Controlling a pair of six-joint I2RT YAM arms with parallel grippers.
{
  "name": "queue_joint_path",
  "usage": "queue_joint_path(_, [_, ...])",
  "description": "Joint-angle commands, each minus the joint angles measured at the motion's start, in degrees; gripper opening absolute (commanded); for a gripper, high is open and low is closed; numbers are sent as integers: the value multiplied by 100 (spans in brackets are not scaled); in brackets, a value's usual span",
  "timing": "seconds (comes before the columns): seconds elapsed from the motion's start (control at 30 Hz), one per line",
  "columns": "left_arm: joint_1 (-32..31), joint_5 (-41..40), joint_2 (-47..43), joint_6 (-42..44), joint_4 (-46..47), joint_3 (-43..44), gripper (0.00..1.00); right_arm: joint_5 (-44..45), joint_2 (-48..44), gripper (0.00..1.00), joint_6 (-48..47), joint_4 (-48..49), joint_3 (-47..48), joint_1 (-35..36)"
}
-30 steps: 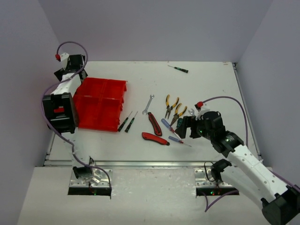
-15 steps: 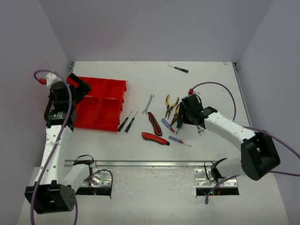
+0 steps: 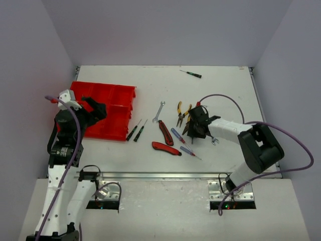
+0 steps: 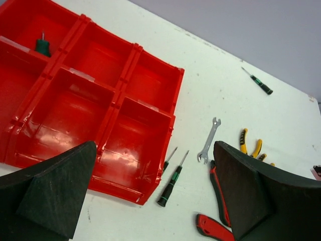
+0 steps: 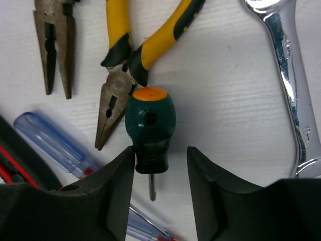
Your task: Sort the tools into containers
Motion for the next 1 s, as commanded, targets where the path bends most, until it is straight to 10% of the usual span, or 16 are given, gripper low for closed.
queue_joint_path(0.0, [-128,464,334,171,174,-83,100,80,38,33,97,236,-161,10])
queue_joint_path(0.37, [-377,2297,886,-180,731,-169,100,-8,-1456,6,-740,364,-473,50])
queue_joint_path(0.67, [-2740,2918,1976,-2025,4272,-682,100,-4188,-3589,4,-2060,1368,-912,106])
queue_joint_path(0.97, [-4248,2734,3214,-2198,5424,-32,90,-5900,-4366,3,-1460,2006,-1042,129])
